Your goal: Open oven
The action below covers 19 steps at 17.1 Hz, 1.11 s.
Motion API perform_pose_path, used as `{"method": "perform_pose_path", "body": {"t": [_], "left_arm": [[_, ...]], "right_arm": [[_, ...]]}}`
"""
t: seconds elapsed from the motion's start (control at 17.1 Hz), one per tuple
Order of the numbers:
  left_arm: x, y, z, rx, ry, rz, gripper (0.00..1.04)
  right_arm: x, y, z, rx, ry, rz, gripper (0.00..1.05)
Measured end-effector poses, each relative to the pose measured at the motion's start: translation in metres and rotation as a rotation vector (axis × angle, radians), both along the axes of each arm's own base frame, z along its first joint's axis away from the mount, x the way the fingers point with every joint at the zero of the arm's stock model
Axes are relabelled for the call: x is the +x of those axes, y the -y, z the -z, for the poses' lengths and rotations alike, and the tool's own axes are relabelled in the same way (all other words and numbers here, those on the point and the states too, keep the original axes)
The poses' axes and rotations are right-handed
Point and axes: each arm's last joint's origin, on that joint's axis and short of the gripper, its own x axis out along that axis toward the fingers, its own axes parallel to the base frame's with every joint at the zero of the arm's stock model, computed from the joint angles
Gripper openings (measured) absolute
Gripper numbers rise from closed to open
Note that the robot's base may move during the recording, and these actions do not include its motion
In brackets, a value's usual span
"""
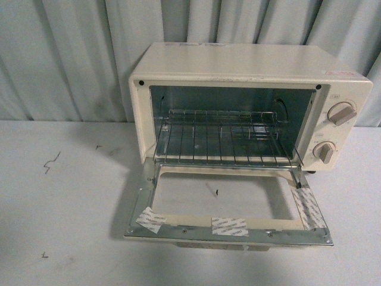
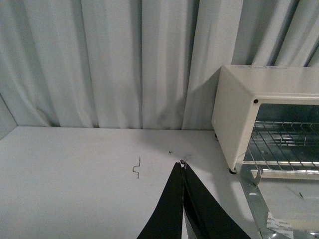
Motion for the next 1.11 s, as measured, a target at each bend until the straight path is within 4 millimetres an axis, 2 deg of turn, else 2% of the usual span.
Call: {"method": "perform_pose_path", "body": {"t": [0.41,0.47,0.53,0.93,1.05,1.11], "left_arm": [[-0.008,0.0,0.0,0.0,0.002,0.0,0.02],[-0.014,0.0,0.005,0.0,-0.044,0.001,0.02],[-0.019,0.0,0.001,0.001,0.008,0.001,0.02],[-0.019,0.0,0.002,0.0,-0.006,0.0,0.02],[-0.019,0.0,0.002,0.0,-0.006,0.0,0.29],[-0.019,0.0,0.002,0.0,-0.006,0.0,0.38]], "right_arm": [[0.0,0.0,0.0,0.0,0.0,0.0,0.98],[0.0,0.0,0.0,0.0,0.0,0.0,0.98],[0.0,0.0,0.0,0.0,-0.001,0.0,0.98],[0.0,0.0,0.0,0.0,0.0,0.0,0.98],[0.0,0.0,0.0,0.0,0.0,0.0,0.98],[0.0,0.0,0.0,0.0,0.0,0.0,0.98]]}}
